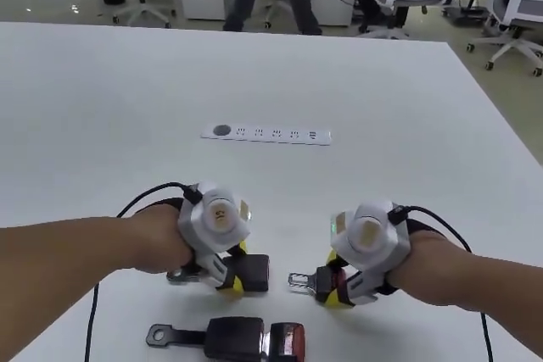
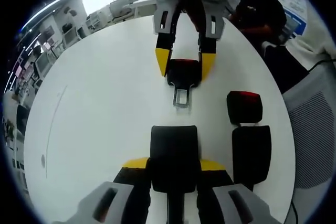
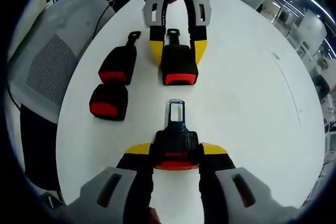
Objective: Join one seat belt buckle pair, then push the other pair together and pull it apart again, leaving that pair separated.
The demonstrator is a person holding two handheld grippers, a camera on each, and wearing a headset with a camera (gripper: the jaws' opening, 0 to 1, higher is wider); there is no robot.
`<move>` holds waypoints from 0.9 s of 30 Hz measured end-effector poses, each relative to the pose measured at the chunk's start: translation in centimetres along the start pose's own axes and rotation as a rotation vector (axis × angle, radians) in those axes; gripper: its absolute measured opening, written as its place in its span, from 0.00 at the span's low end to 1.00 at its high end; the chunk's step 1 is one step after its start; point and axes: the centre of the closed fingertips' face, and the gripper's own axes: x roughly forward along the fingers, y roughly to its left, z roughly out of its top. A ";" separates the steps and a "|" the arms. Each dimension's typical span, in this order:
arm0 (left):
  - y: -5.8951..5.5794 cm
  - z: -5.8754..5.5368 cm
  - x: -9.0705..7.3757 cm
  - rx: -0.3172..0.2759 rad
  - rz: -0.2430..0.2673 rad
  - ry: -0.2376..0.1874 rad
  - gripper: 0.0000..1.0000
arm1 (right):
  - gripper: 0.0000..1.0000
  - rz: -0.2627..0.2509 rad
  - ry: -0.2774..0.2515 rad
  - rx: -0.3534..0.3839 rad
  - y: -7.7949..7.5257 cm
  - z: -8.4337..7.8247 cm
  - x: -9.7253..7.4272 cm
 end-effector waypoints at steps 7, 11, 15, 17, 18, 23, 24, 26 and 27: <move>0.1 0.0 0.0 -0.003 0.000 0.012 0.33 | 0.31 0.000 -0.015 -0.007 -0.3 2.0 1.1; 0.1 0.0 0.0 -0.008 0.002 0.012 0.33 | 0.31 -0.006 0.009 -0.036 -0.7 2.4 1.2; 0.1 0.1 0.1 -0.005 -0.001 0.014 0.33 | 0.31 -0.018 0.010 -0.076 -0.7 2.8 1.1; 0.2 -0.1 0.2 -0.003 -0.005 0.019 0.33 | 0.31 -0.019 0.004 -0.082 -0.7 3.1 1.3; 0.3 -0.1 0.3 0.000 -0.006 0.019 0.33 | 0.31 -0.021 0.004 -0.087 -0.8 3.1 1.5; 0.3 -0.2 0.3 0.002 -0.011 0.013 0.33 | 0.30 0.006 -0.032 -0.037 -1.0 3.3 1.9; 0.3 -0.1 0.3 -0.001 -0.011 0.011 0.33 | 0.30 0.011 -0.038 -0.030 -0.8 3.3 1.8; 0.1 0.1 0.2 -0.005 -0.011 0.011 0.33 | 0.30 0.024 -0.051 -0.023 -0.5 3.4 1.8; 0.4 -0.2 0.5 0.005 -0.015 0.009 0.33 | 0.30 0.030 -0.053 -0.027 -0.5 3.4 1.9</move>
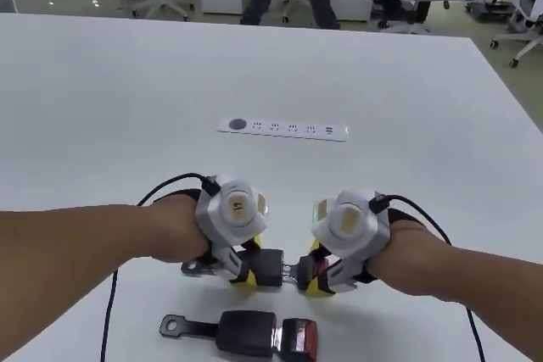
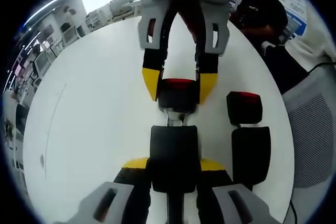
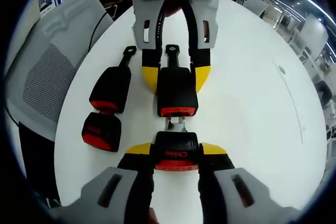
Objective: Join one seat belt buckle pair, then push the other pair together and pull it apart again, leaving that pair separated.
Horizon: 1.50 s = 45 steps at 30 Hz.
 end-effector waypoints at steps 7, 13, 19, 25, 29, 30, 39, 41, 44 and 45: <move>0.0 0.0 0.0 0.006 -0.017 -0.001 0.32 | 0.29 0.011 -0.011 -0.021 -0.2 0.3 0.0; 0.0 0.0 0.1 -0.004 -0.021 0.000 0.32 | 0.29 0.006 -0.025 -0.028 -0.3 1.0 0.4; -0.2 0.0 0.1 -0.013 -0.016 0.006 0.32 | 0.29 0.007 -0.034 -0.017 -0.4 1.6 0.7; -0.3 0.1 -0.1 -0.018 -0.007 0.000 0.32 | 0.29 -0.001 -0.028 -0.021 -0.4 1.8 0.8; -0.2 0.0 0.1 -0.020 -0.006 -0.012 0.32 | 0.29 0.001 -0.021 -0.021 -0.4 1.8 0.9; 0.0 -0.2 0.2 -0.019 -0.007 -0.011 0.32 | 0.29 0.001 -0.019 -0.022 -0.5 1.8 1.0; 0.1 -0.1 0.2 -0.016 -0.013 -0.012 0.32 | 0.29 -0.001 -0.012 -0.022 -0.5 1.8 1.0; 0.1 -0.1 0.2 -0.018 -0.013 -0.011 0.32 | 0.29 -0.001 -0.011 -0.024 -0.4 1.8 1.0; 0.1 -0.1 0.2 -0.021 -0.012 -0.008 0.32 | 0.29 -0.001 -0.012 -0.021 -0.4 1.8 0.9; 0.0 0.0 0.1 -0.024 -0.011 -0.007 0.32 | 0.29 -0.002 -0.012 -0.021 -0.4 1.8 0.9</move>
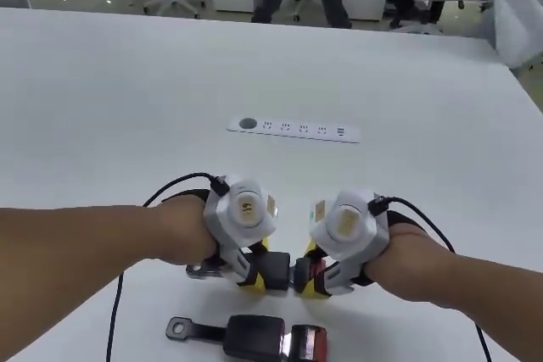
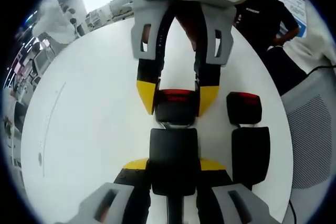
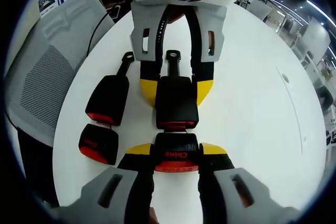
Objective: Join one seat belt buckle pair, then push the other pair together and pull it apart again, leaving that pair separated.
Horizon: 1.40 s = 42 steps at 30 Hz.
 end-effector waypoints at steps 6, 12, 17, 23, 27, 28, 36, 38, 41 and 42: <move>0.7 -0.2 0.1 -0.009 -0.001 0.000 0.32 | 0.30 -0.004 0.003 0.005 0.1 -0.2 -0.4; 0.2 0.4 -0.4 -0.020 0.014 -0.005 0.32 | 0.30 -0.003 0.011 0.008 -0.2 -1.2 -0.9; 0.1 0.6 -0.4 -0.009 0.005 0.000 0.33 | 0.31 -0.003 0.001 0.001 -0.2 -1.7 -1.6; 0.0 0.8 -0.6 -0.011 -0.001 0.018 0.33 | 0.31 -0.014 0.020 -0.016 0.0 -3.7 -2.2; -0.2 0.8 -0.6 -0.007 -0.001 0.021 0.33 | 0.32 -0.033 0.025 0.006 0.1 -5.0 -3.3; -0.2 0.8 -0.6 -0.006 0.000 0.021 0.33 | 0.32 -0.035 0.032 0.005 0.2 -5.5 -3.5; 0.0 0.4 -0.4 0.002 0.003 0.021 0.33 | 0.32 -0.063 0.092 0.029 0.8 -9.6 -5.9; 0.0 0.4 -0.4 0.004 0.007 0.019 0.34 | 0.32 -0.070 0.112 0.031 0.8 -10.8 -6.5; 0.0 0.2 -0.4 0.007 0.019 0.012 0.34 | 0.32 -0.088 0.121 0.047 0.9 -12.0 -7.4; 0.0 0.1 -0.4 0.011 0.023 0.009 0.34 | 0.32 -0.088 0.120 0.047 0.9 -12.1 -7.5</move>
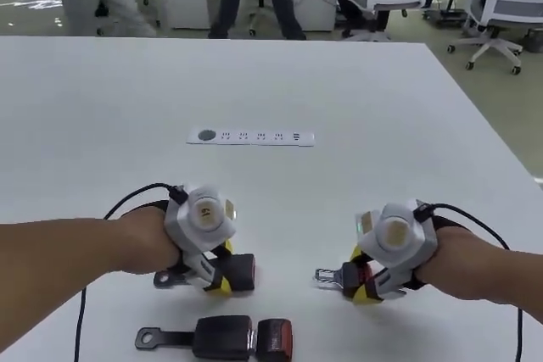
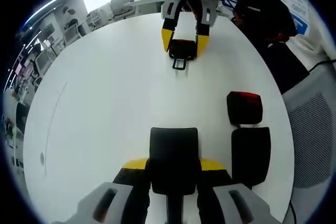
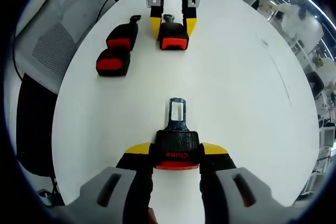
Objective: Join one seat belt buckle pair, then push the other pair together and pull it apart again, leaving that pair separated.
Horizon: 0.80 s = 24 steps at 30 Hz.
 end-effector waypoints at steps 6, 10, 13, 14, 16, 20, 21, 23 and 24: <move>-0.1 0.0 0.1 -0.008 0.009 0.012 0.34 | 0.33 -0.006 0.011 0.014 -0.1 -0.5 0.0; -0.1 0.0 0.1 0.007 0.015 0.029 0.34 | 0.33 -0.009 0.028 -0.006 -0.1 -0.2 0.1; 0.0 -0.2 0.2 -0.007 0.019 0.032 0.34 | 0.34 -0.021 0.036 -0.020 0.0 -0.1 0.2; 0.1 -0.2 0.1 -0.012 0.021 0.030 0.34 | 0.34 -0.030 0.039 -0.027 -0.1 0.0 0.2; 0.1 -0.4 0.0 -0.014 0.033 0.017 0.34 | 0.37 -0.055 0.037 -0.034 -0.3 -0.1 0.0; 0.5 -0.8 -0.4 -0.047 0.090 0.019 0.41 | 0.47 -0.110 0.030 -0.004 -0.5 -0.1 -0.5; 0.4 -0.9 -0.7 -0.051 0.096 0.013 0.42 | 0.47 -0.112 0.005 0.030 0.0 0.3 -0.8; 0.3 -0.5 -1.3 -0.068 0.115 -0.022 0.45 | 0.47 -0.135 -0.027 0.076 0.3 0.5 -1.5; 0.2 -0.1 -2.2 -0.066 0.125 -0.039 0.46 | 0.48 -0.155 -0.052 0.100 0.5 0.7 -2.1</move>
